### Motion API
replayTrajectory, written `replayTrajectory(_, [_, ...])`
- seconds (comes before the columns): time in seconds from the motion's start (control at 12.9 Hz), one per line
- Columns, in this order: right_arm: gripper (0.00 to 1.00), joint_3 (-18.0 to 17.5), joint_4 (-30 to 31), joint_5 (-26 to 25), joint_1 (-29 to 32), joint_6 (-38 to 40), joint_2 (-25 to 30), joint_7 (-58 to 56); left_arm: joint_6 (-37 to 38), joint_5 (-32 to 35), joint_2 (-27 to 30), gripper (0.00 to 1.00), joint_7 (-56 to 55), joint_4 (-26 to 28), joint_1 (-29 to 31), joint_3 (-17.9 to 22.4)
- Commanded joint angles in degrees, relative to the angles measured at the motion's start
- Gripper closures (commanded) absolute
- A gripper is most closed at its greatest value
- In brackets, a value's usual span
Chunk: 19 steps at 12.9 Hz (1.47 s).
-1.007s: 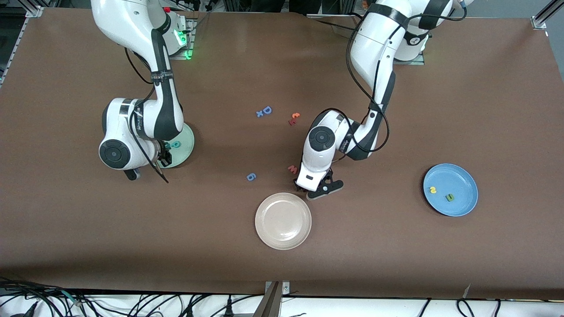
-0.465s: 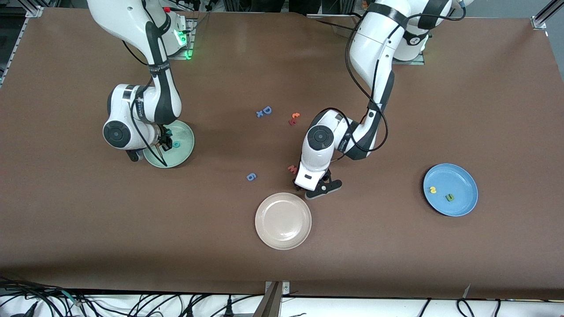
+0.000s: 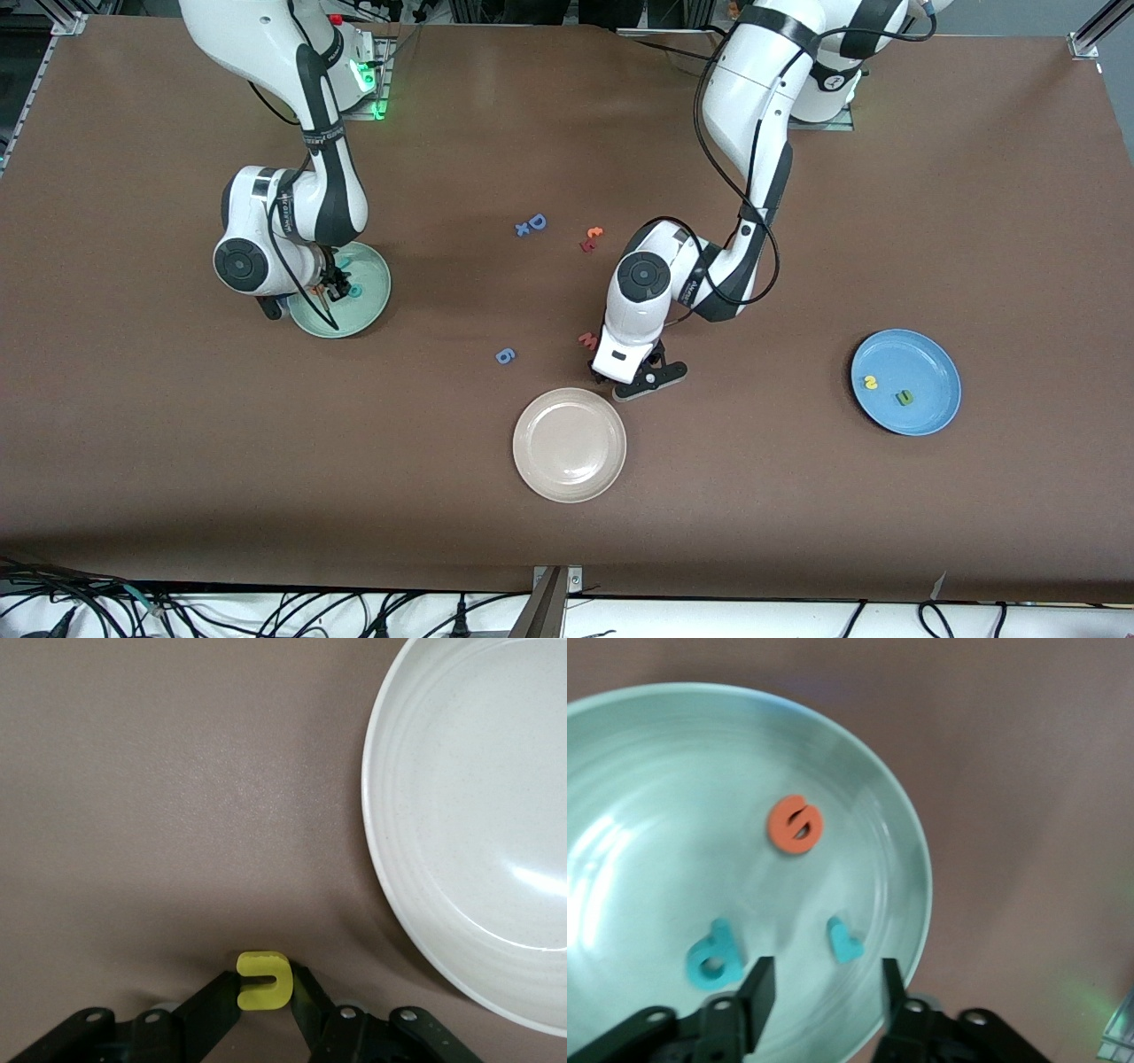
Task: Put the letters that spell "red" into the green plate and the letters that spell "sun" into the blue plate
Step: 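Place the yellow n on the blue plate while the right gripper withdraws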
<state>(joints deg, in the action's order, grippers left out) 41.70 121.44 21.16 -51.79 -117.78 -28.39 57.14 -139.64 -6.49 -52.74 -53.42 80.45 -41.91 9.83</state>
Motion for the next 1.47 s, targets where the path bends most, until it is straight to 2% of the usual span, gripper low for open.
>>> replayTrajectory(0.0, [0.0,1.8,-4.43,0.11,-0.59,4.47,1.85,-0.98,0.77,1.83,-0.36,0.92,4.27,-0.57,-0.01,1.85])
replayTrajectory(0.23, [0.0,4.7,-13.66,-0.77,0.81,9.75,1.24,-8.17,2.35,1.83,3.94,0.92,10.95,2.07,1.21,2.74])
replayTrajectory(0.39, [0.0,4.71,-16.84,-0.77,2.21,10.03,1.06,-10.99,5.51,1.83,5.97,0.91,15.25,2.69,2.36,3.26])
replayTrajectory(0.54, [0.0,4.97,-20.08,-0.68,4.84,10.55,1.15,-16.77,6.31,1.83,9.39,0.9,20.43,6.28,4.11,3.35])
replayTrajectory(0.7, [0.0,5.15,-24.12,-0.68,6.96,14.58,1.32,-24.84,7.71,1.92,13.08,0.89,28.5,10.05,7.53,3.53])
replayTrajectory(0.93, [0.0,5.94,-27.3,0.37,6.7,19.69,2.2,-32.34,9.11,1.83,19.85,0.87,47.03,16.21,15.6,3.44])
replayTrajectory(1.24, [0.0,5.5,-27.49,-0.24,7.22,23.46,7.72,-43.05,16.67,1.75,23.11,0.85,70.59,17.37,26.07,3.27])
replayTrajectory(1.39, [0.0,5.41,-27.57,-1.72,7.84,24.09,10.19,-47.37,18.08,1.75,23.64,0.83,77.99,17.89,29.59,3.26])
